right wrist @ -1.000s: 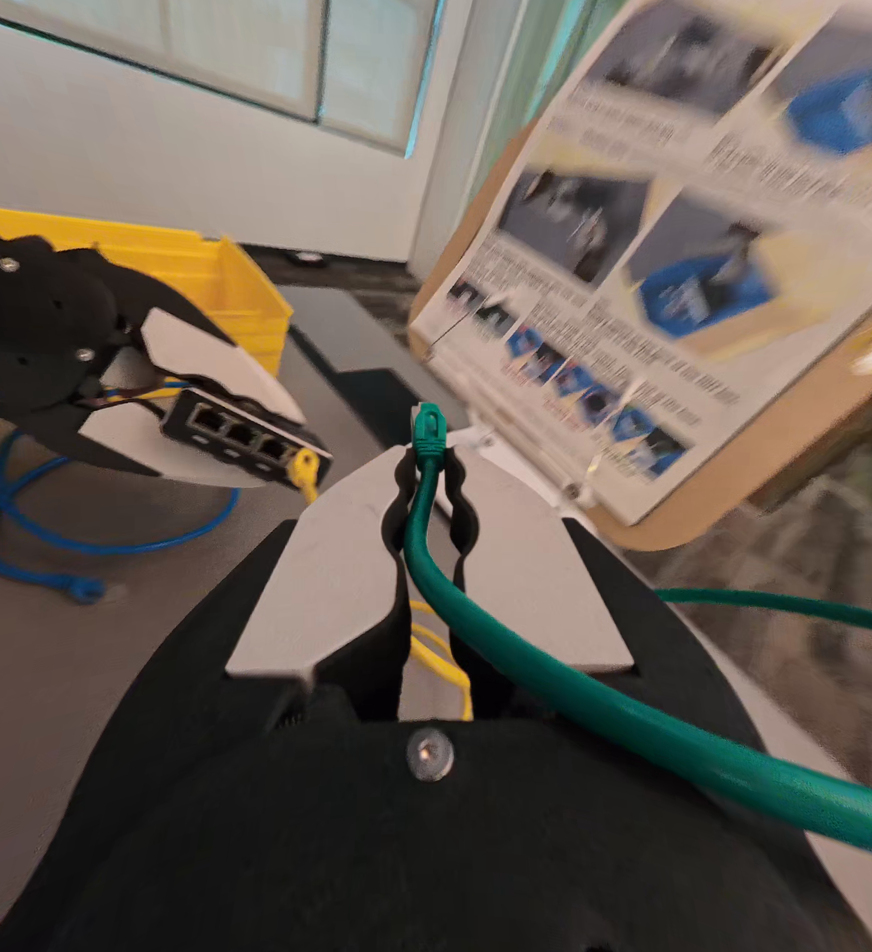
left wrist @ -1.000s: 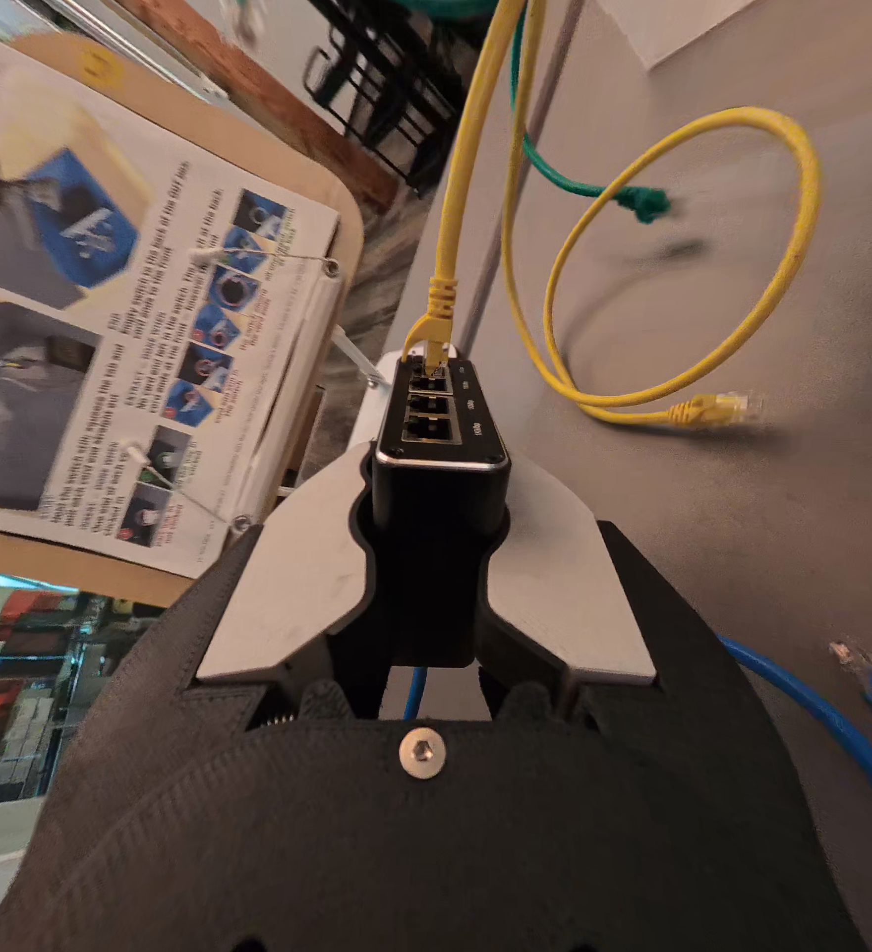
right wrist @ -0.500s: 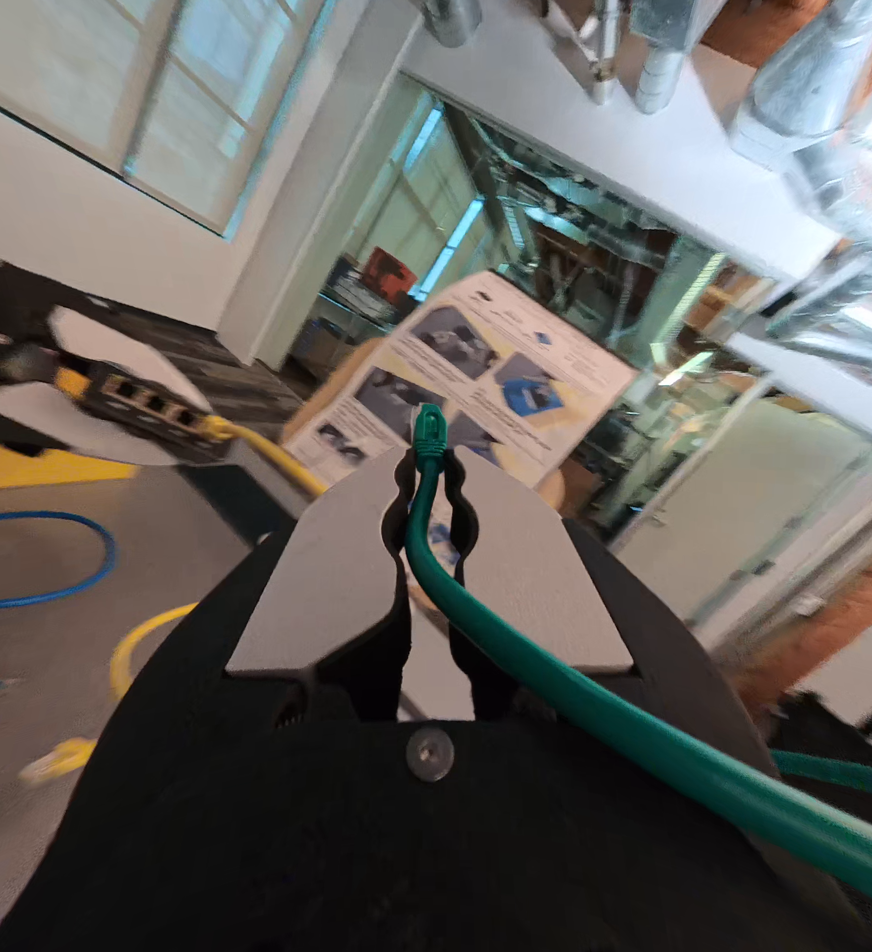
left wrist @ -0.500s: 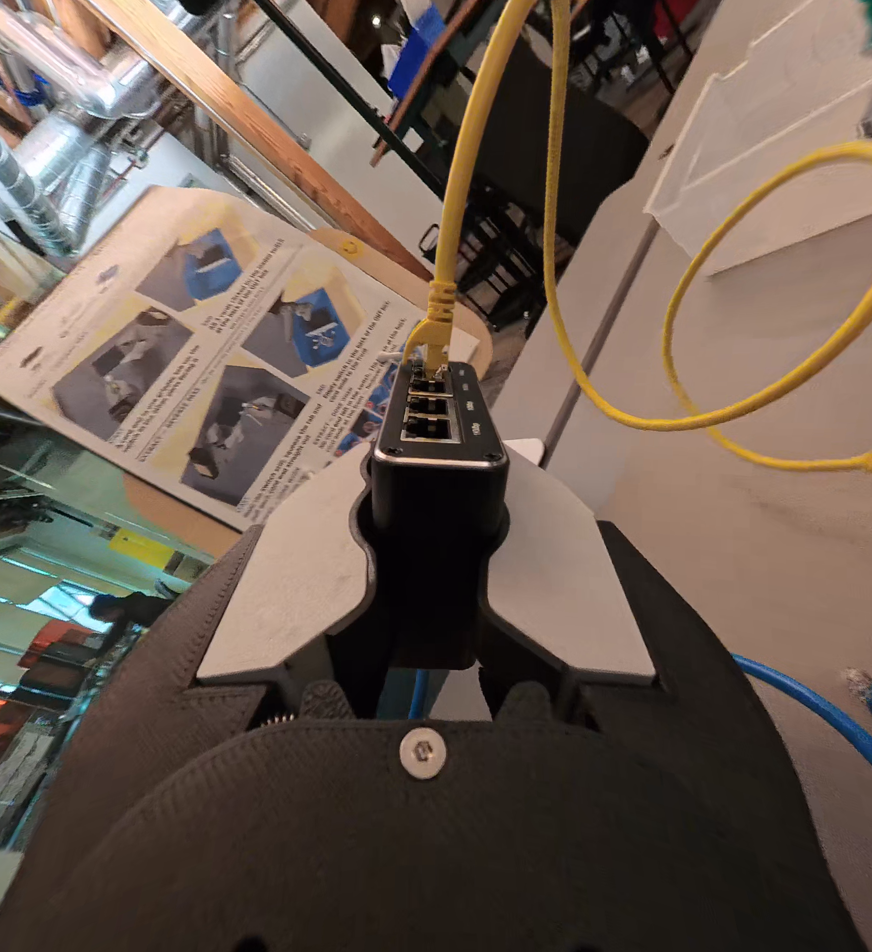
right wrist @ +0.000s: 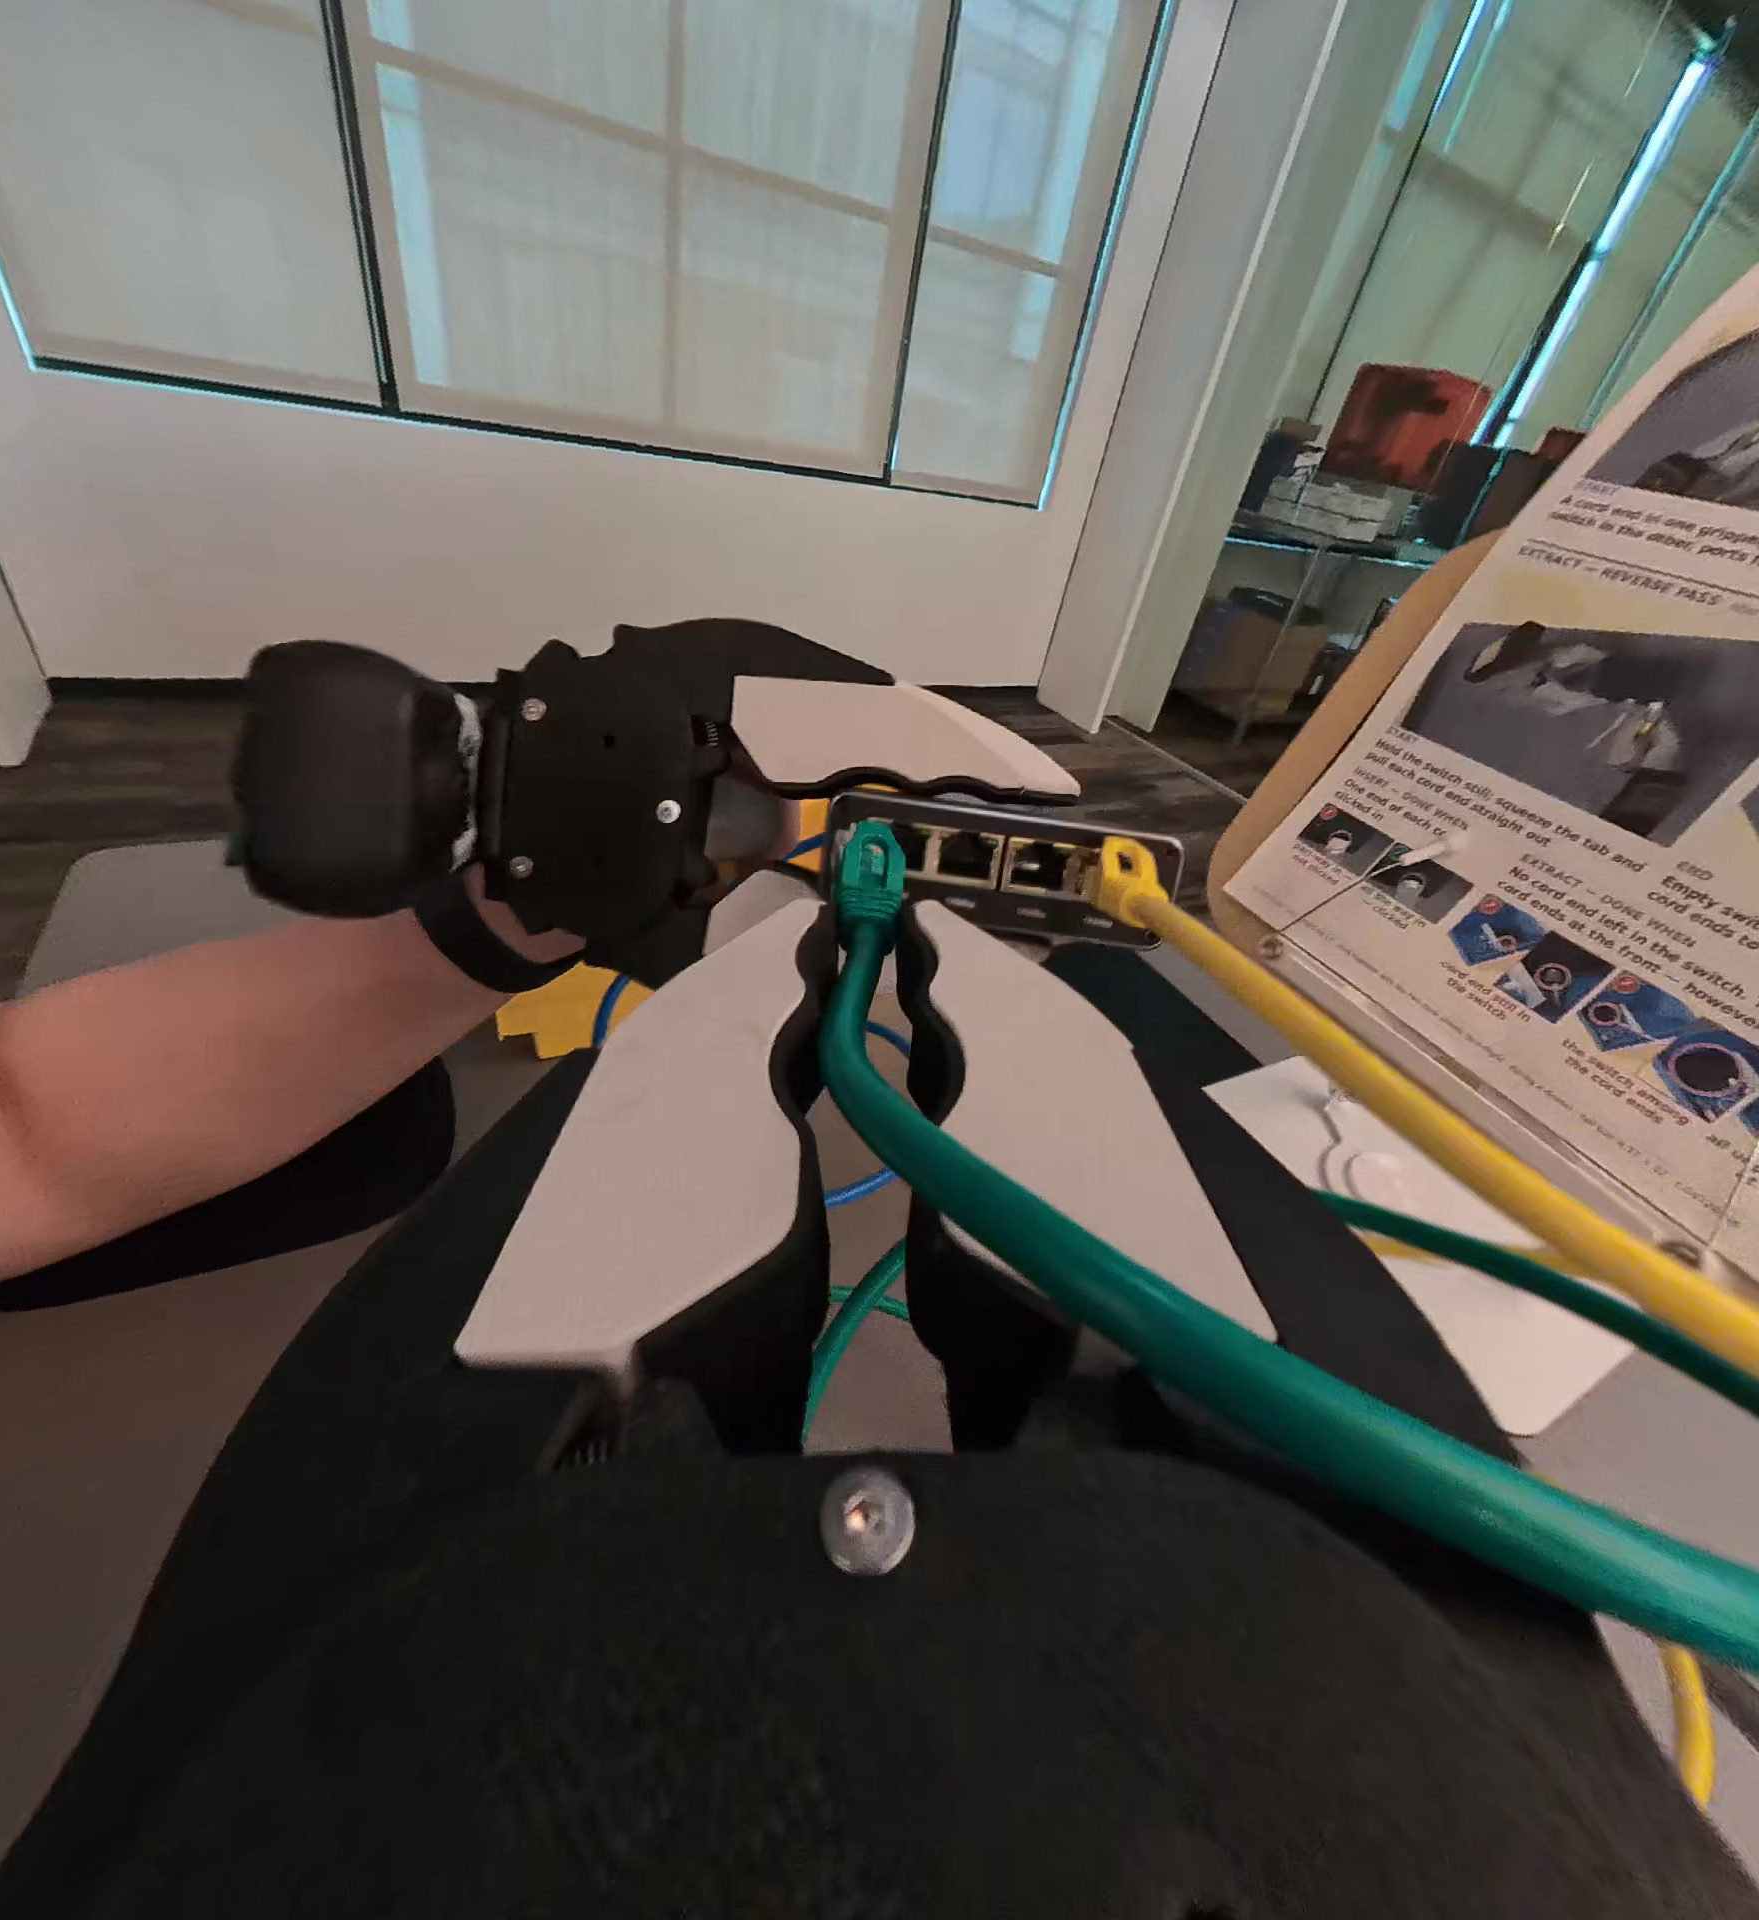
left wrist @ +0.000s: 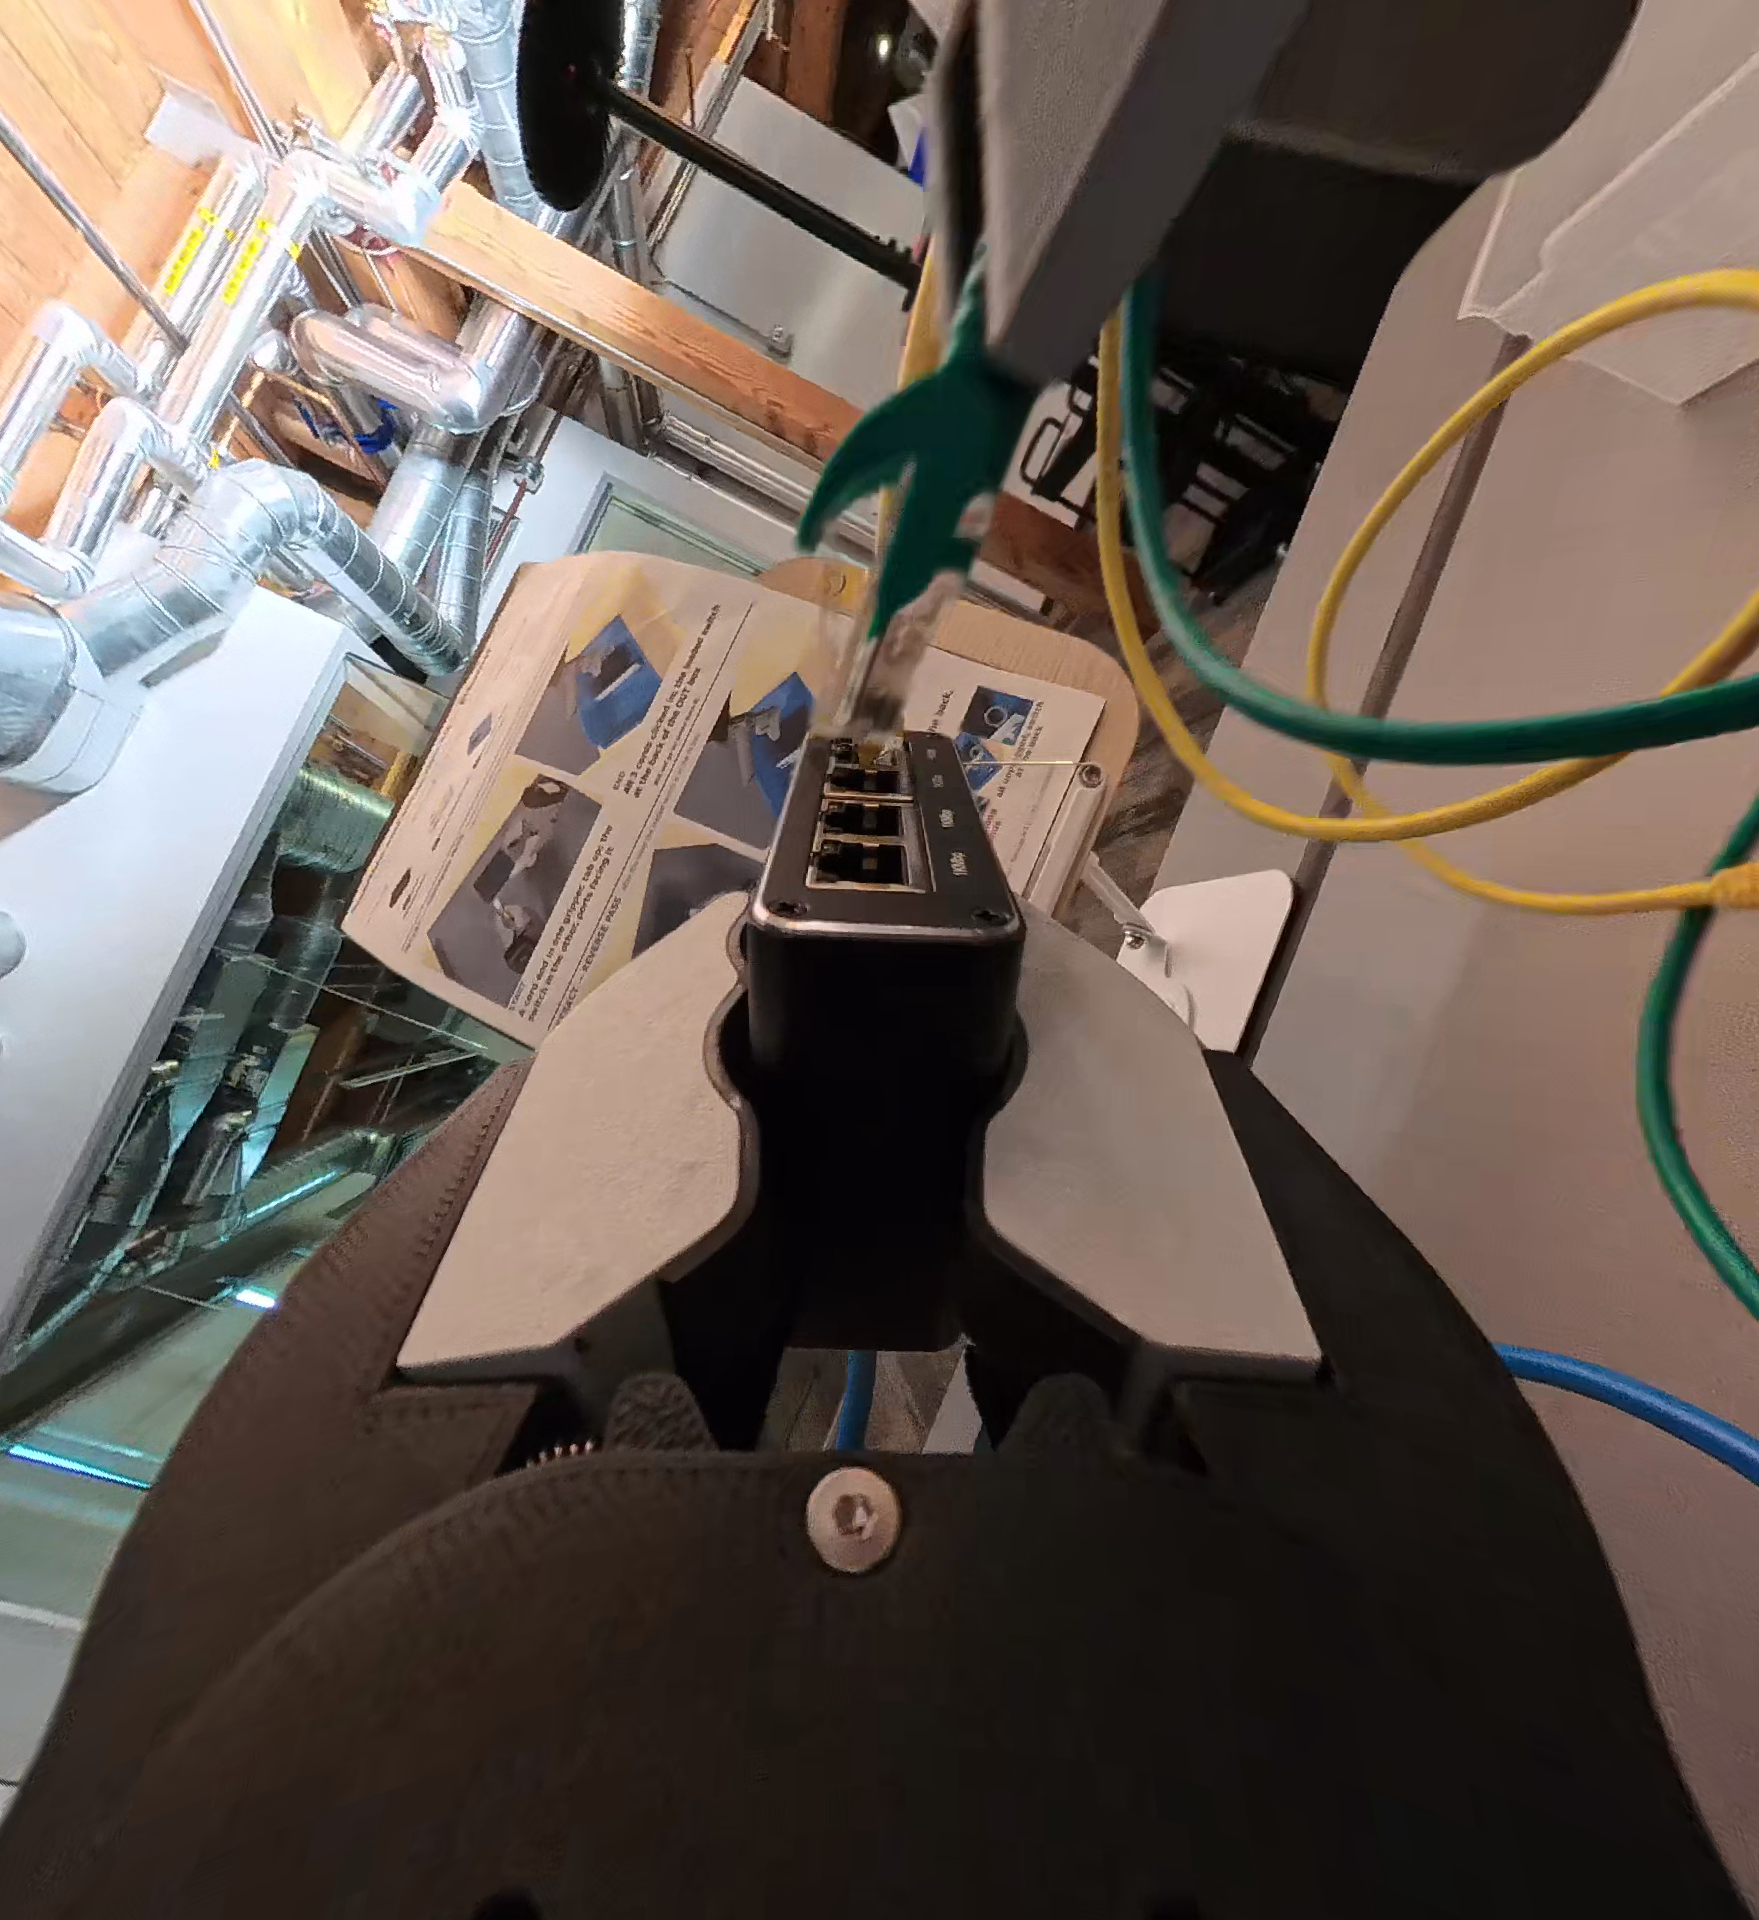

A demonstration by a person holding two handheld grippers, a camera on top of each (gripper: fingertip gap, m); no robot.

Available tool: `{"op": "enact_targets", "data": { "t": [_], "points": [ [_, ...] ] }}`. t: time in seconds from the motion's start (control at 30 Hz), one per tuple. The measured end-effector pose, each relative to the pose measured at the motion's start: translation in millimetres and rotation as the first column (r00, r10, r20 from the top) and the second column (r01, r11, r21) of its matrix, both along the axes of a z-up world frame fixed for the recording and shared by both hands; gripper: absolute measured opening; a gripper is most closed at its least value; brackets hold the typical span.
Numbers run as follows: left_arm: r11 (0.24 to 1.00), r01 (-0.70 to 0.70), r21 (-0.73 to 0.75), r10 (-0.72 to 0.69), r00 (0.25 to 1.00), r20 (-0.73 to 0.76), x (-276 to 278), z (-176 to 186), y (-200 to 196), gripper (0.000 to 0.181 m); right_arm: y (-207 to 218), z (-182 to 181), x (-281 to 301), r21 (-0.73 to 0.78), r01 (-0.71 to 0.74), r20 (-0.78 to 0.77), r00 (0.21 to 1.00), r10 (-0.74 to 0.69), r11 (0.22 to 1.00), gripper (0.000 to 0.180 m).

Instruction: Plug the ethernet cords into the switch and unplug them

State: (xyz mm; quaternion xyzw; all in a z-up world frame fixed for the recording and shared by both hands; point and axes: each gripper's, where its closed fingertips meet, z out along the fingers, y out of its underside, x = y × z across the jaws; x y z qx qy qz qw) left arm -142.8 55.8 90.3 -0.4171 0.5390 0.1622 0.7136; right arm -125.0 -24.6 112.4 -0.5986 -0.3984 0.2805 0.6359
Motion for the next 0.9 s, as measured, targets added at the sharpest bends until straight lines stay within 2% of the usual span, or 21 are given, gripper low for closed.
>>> {"op": "enact_targets", "data": {
  "t": [0.63, 0.9],
  "points": [
    [0.999, -0.053, -0.001, 0.053, 0.992, -0.113, 15.6, -18.4, 1.3, 0.038, 14.3, -21.0, 10.6, 0.043, 0.048, 0.159, 0.986, -0.054, 0.998, 0.012],
    [1.0, -0.018, -0.017, 0.017, 0.994, -0.104, 18.8, -19.1, -2.7, 0.037, 14.4, -21.1, 13.3, 0.0, 0.021, 0.139, 0.99, -0.021, 1.0, 0.012]
  ]
}}
